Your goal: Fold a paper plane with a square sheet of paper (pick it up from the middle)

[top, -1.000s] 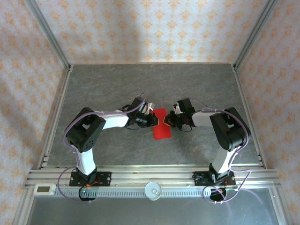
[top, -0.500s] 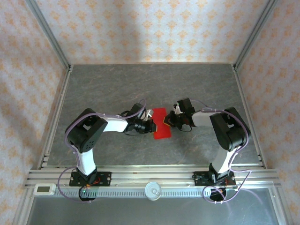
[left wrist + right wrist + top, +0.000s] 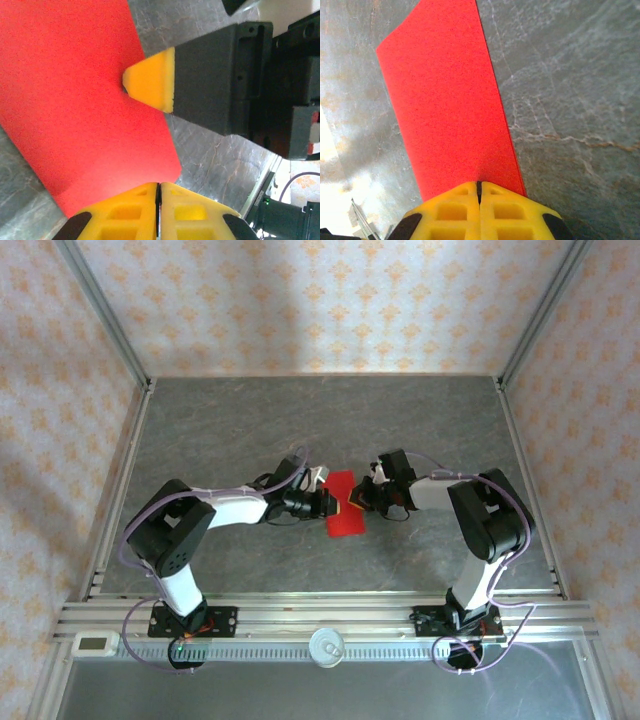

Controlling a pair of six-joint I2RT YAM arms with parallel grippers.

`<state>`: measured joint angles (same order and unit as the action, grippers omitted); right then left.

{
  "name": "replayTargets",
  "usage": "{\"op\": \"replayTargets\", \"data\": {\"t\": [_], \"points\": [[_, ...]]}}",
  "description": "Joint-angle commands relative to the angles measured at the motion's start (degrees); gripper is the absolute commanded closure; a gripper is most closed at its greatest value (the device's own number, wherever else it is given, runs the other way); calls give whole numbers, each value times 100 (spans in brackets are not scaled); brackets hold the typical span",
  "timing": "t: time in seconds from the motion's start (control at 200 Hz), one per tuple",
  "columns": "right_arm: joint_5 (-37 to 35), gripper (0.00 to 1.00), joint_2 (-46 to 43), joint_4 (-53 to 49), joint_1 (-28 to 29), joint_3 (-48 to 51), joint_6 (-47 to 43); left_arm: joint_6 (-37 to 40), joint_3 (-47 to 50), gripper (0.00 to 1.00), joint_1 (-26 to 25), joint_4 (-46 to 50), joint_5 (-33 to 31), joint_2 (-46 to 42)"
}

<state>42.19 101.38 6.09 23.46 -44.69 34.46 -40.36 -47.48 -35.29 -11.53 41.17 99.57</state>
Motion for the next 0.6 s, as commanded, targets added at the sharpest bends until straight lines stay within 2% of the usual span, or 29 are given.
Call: {"op": "replayTargets", "data": {"t": [0.0, 0.295, 0.596], "points": [[-626, 100, 180, -705, 18, 241, 1, -113, 264, 90, -92, -206, 185, 186], [-641, 100, 168, -705, 25, 250, 18, 195, 697, 90, -110, 142, -227, 264], [-652, 100, 155, -696, 18, 259, 35, -124, 501, 90, -251, -60, -107, -289]]}}
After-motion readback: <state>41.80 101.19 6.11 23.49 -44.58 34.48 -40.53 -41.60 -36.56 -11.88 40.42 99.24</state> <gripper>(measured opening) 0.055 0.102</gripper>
